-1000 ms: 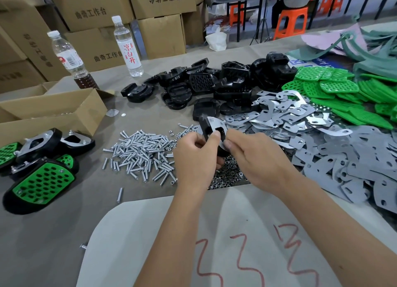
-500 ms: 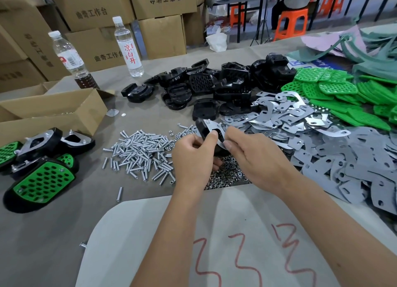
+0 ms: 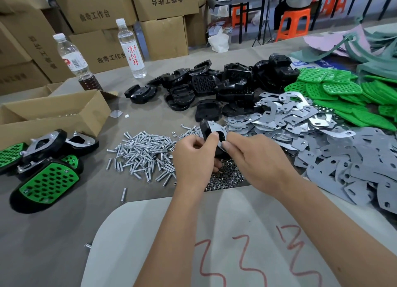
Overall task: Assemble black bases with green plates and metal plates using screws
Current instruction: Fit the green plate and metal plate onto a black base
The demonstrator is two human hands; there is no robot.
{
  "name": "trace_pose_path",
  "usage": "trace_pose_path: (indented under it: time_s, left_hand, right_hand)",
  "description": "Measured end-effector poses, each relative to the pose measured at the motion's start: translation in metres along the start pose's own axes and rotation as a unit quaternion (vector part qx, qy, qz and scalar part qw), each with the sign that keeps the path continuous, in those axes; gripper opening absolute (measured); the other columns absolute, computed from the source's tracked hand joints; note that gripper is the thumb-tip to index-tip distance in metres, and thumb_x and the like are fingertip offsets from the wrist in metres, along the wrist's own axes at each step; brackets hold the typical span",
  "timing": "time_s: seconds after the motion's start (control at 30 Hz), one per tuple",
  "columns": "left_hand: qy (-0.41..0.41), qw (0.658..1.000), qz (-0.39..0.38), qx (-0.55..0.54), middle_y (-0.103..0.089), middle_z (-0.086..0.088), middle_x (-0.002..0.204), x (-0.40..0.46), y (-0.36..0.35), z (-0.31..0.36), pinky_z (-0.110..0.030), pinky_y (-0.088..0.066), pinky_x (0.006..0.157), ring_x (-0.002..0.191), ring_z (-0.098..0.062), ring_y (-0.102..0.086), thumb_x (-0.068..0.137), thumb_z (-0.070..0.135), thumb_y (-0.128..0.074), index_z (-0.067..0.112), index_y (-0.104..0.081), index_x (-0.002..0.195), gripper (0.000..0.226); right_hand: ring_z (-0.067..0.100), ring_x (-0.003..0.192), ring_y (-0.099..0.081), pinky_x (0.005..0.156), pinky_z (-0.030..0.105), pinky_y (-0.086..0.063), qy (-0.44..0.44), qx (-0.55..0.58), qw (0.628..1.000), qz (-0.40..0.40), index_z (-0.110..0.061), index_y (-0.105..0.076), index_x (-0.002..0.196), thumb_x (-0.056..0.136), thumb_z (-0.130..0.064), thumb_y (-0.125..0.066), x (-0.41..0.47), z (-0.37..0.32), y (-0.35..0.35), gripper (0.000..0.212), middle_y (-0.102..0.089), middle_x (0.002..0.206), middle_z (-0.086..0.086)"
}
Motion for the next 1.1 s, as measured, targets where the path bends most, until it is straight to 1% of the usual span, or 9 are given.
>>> trace_pose_path:
  time_s: [0.17,0.3,0.43,0.57,0.7,0.8,0.93,1.03,1.1]
  left_hand:
    - [-0.031,0.999,0.007,0.015,-0.066,-0.005,0.055,-0.002,-0.001,0.006,-0.03,-0.049,0.046,0.042,-0.022,-0.064,0.09,0.03,-0.072,0.009,-0.054,0.07,0.033]
    - [-0.017,1.0,-0.005,-0.013,-0.068,-0.005,0.057,-0.002,-0.005,0.004,-0.029,-0.048,0.046,0.043,-0.023,-0.063,0.09,0.031,-0.071,0.009,-0.052,0.071,0.035]
    - [-0.021,1.0,0.003,-0.017,-0.066,-0.004,0.052,-0.001,-0.003,0.004,-0.031,-0.049,0.049,0.043,-0.025,-0.064,0.082,0.039,-0.068,0.012,-0.049,0.069,0.035]
    - [-0.01,1.0,0.001,-0.003,-0.064,-0.001,0.05,0.001,-0.003,-0.002,-0.03,-0.049,0.05,0.044,-0.022,-0.064,0.089,0.032,-0.074,0.012,-0.053,0.069,0.035]
    - [0.006,1.0,-0.008,-0.006,-0.067,-0.003,0.053,0.002,-0.007,-0.006,-0.033,-0.056,0.053,0.047,-0.023,-0.067,0.093,0.031,-0.074,0.007,-0.059,0.077,0.033]
    - [0.008,1.0,0.004,0.013,-0.065,-0.004,0.05,0.002,-0.005,-0.007,-0.028,-0.05,0.048,0.043,-0.018,-0.063,0.096,0.033,-0.071,0.005,-0.061,0.08,0.034]
    - [0.0,0.999,0.026,0.044,-0.058,-0.001,0.049,0.003,-0.001,-0.008,-0.028,-0.041,0.052,0.037,-0.012,-0.053,0.094,0.037,-0.072,0.001,-0.065,0.08,0.039]
    - [-0.013,0.997,0.036,0.066,-0.059,-0.002,0.053,0.001,-0.004,-0.003,-0.039,-0.046,0.058,0.049,-0.022,-0.057,0.091,0.043,-0.072,0.007,-0.064,0.075,0.04]
    - [-0.021,0.996,0.036,0.084,-0.064,-0.006,0.059,-0.001,-0.006,0.0,-0.045,-0.053,0.065,0.06,-0.032,-0.064,0.089,0.047,-0.07,0.011,-0.064,0.073,0.041]
  right_hand:
    - [0.024,0.054,-0.042,0.051,0.039,-0.029,0.013,0.001,1.0,0.012,-0.024,-0.038,0.086,0.106,-0.039,-0.036,-0.001,-0.004,0.003,0.025,-0.045,0.058,-0.003]
    - [0.025,0.052,-0.043,0.05,0.038,-0.028,-0.03,0.016,0.998,0.05,-0.018,-0.042,0.076,0.103,-0.049,-0.037,-0.001,0.0,0.007,0.041,-0.043,0.052,-0.003]
    - [0.014,0.049,-0.04,0.049,0.036,-0.026,-0.002,0.022,0.999,0.025,-0.024,-0.037,0.092,0.106,-0.041,-0.034,-0.001,-0.003,0.006,0.023,-0.04,0.053,-0.008]
    - [0.025,0.053,-0.042,0.05,0.039,-0.033,-0.009,-0.046,0.999,0.004,-0.023,-0.036,0.09,0.106,-0.036,-0.034,0.001,-0.003,-0.003,0.021,-0.041,0.057,-0.005]
    - [0.027,0.055,-0.041,0.05,0.037,-0.025,-0.04,-0.063,0.997,0.016,-0.022,-0.04,0.081,0.106,-0.042,-0.039,0.0,0.005,-0.002,0.032,-0.04,0.055,-0.005]
    - [0.025,0.055,-0.043,0.05,0.038,-0.028,-0.028,-0.042,0.999,-0.001,-0.024,-0.038,0.089,0.104,-0.045,-0.034,-0.001,0.004,-0.003,0.027,-0.043,0.056,-0.006]
    - [0.029,0.058,-0.041,0.051,0.04,-0.031,-0.008,-0.058,0.998,-0.015,-0.029,-0.028,0.092,0.106,-0.039,-0.034,0.0,-0.003,-0.006,0.019,-0.042,0.059,-0.006]
    - [0.03,0.056,-0.039,0.052,0.039,-0.029,-0.017,-0.096,0.995,0.011,-0.025,-0.03,0.091,0.108,-0.034,-0.038,0.0,-0.003,-0.005,0.02,-0.039,0.058,-0.007]
    - [0.03,0.054,-0.036,0.051,0.038,-0.026,-0.032,-0.126,0.991,0.022,-0.022,-0.033,0.089,0.107,-0.036,-0.033,0.0,-0.002,-0.004,0.023,-0.034,0.056,-0.008]
Point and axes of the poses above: each hand's wrist, its own x-axis towards the middle knuckle, its own y-axis out of the back of the hand, z = x × y, the point moved 6 cm from there along x, towards the middle knuckle
